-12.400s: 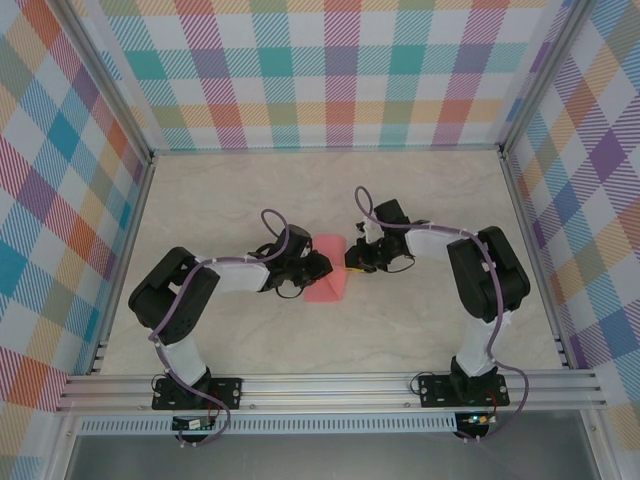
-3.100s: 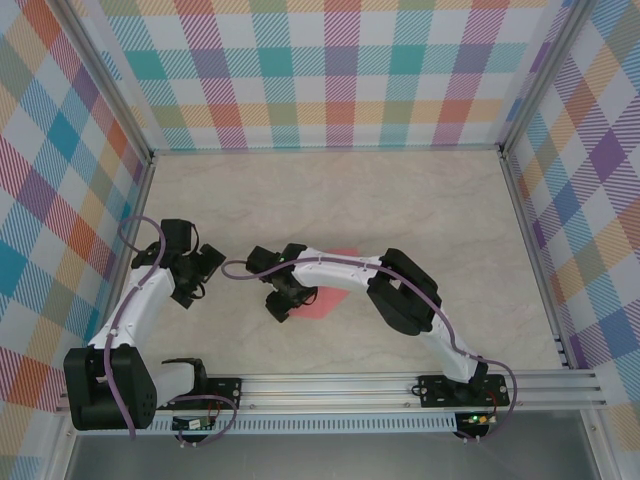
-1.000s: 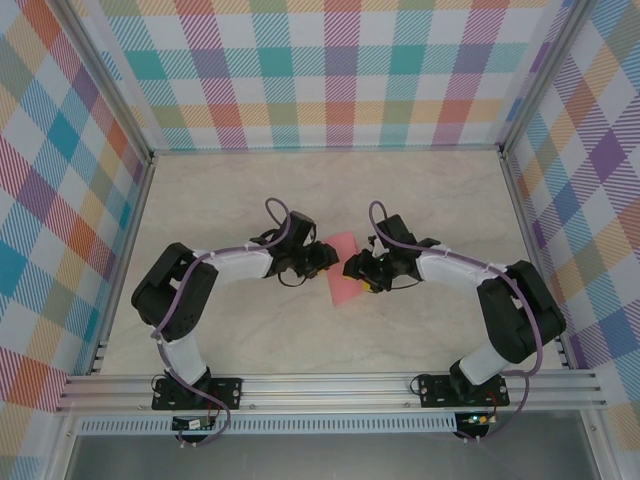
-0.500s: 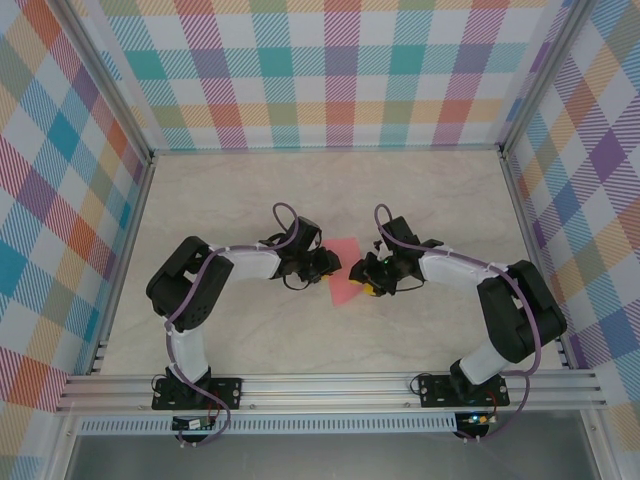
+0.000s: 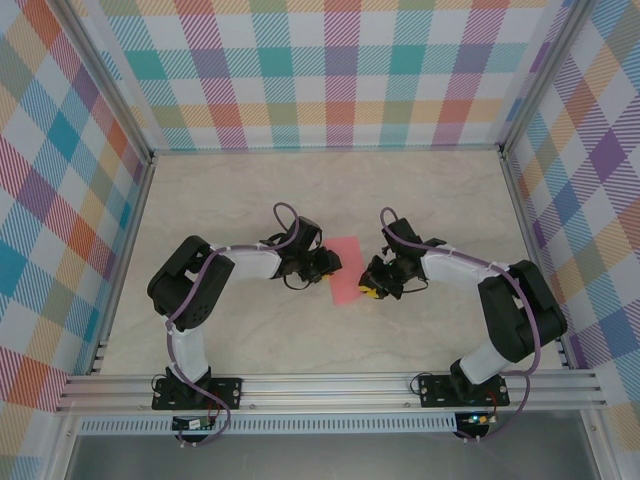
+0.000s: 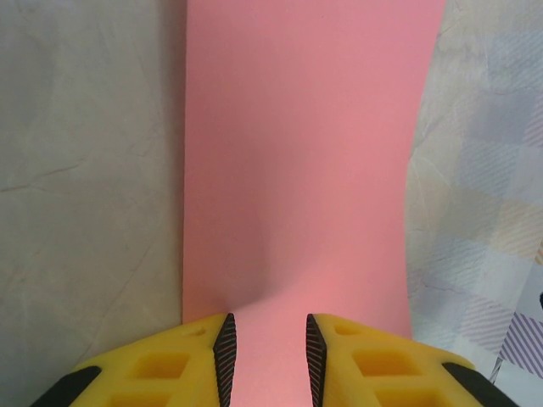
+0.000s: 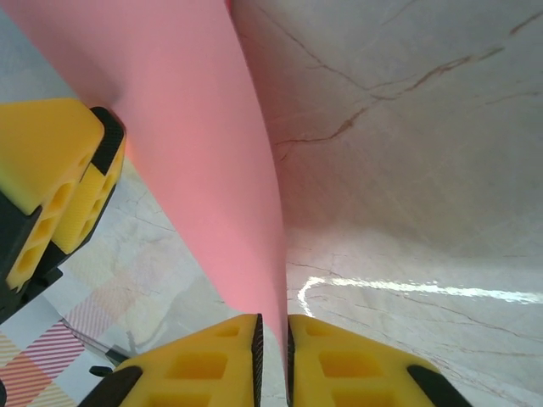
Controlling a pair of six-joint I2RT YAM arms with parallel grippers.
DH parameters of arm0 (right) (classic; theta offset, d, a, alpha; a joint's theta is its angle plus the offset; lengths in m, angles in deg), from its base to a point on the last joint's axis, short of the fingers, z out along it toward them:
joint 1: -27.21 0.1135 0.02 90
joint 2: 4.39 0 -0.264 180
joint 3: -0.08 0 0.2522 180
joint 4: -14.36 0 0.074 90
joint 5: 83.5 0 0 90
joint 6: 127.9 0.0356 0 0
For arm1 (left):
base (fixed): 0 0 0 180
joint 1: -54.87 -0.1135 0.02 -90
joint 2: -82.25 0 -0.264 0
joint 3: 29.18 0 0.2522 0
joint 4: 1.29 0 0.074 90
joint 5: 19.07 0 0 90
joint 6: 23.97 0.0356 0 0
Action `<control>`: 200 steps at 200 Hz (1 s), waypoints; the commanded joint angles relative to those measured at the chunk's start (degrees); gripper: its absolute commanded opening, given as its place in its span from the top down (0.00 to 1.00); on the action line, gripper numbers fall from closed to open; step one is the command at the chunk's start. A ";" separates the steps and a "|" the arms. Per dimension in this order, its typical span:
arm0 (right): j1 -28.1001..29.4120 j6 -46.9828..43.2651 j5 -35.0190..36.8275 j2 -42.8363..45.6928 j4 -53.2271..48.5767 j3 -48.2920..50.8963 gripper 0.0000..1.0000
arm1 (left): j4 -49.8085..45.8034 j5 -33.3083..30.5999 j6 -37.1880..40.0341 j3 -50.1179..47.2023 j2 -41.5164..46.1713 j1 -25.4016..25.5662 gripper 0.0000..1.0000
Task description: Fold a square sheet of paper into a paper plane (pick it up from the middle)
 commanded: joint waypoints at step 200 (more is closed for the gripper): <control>2.94 4.77 -9.05 -3.61 3.15 -2.85 0.94 | -4.53 -3.04 4.30 1.09 2.44 0.76 0.71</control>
